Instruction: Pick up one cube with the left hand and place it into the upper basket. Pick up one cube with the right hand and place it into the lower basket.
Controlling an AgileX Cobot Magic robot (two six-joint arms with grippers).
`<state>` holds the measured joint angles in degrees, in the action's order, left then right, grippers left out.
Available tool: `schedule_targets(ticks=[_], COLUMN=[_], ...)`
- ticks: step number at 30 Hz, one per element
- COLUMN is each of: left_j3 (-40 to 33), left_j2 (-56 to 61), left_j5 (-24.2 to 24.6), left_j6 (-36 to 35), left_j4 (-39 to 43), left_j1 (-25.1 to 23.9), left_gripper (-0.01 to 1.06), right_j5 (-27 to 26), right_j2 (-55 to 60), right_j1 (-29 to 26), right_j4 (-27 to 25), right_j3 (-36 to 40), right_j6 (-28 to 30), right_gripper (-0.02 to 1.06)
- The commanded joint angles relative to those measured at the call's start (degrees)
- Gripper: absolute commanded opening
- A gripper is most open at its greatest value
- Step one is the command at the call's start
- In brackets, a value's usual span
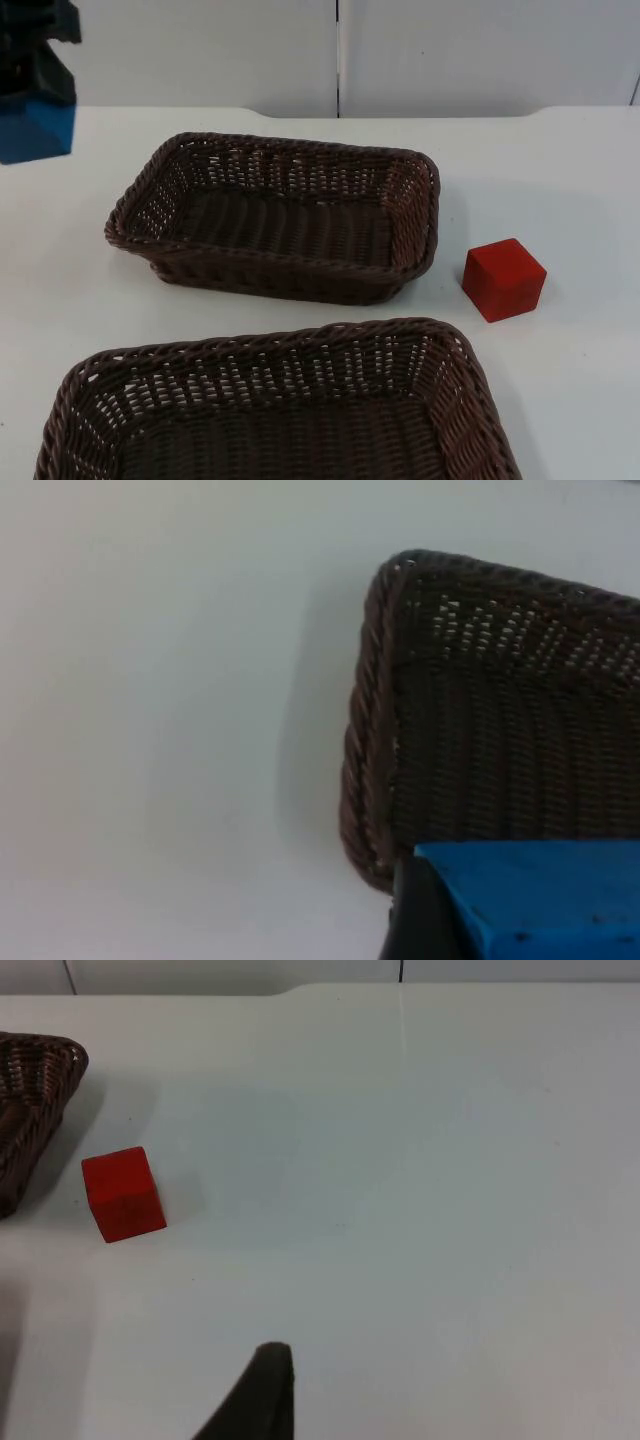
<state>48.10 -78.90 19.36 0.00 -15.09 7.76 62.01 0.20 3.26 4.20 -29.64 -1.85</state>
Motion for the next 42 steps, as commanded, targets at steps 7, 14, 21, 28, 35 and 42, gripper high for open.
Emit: schedule_targets(ticks=[7, 14, 21, 28, 35, 42], left_j3=[8.6, 17.1, 25.2, 30.0, 33.3, 35.0], left_j2=[-8.2, -15.4, -24.1, -29.4, -34.3, -37.9], left_j5=[4.4, 7.4, 9.9, 10.4, 10.2, 9.4], left_j6=[16.7, 19.0, 19.2, 19.2, 19.0, 19.0], left_j4=[-15.8, -15.6, -13.4, -13.0, -12.4, -11.4], left_j1=[0.8, 5.3, 9.1, 10.2, 10.4, 10.5], left_gripper=[0.0, 0.0, 0.0, 0.0, 0.0, 0.0], right_j5=[-0.2, -0.2, -0.2, -0.2, -0.2, -0.2], right_j2=[-0.2, -0.2, -0.2, -0.2, -0.2, -0.2], right_j1=[-0.1, -0.1, -0.1, -0.1, -0.1, -0.1], right_j4=[0.2, 0.2, 0.2, 0.2, 0.2, 0.2], right_j3=[0.1, 0.1, 0.1, 0.1, 0.1, 0.1], right_j6=[0.1, 0.1, 0.1, 0.1, 0.1, 0.1], right_gripper=[1.05, 1.05, 1.05, 1.05, 1.05, 1.05])
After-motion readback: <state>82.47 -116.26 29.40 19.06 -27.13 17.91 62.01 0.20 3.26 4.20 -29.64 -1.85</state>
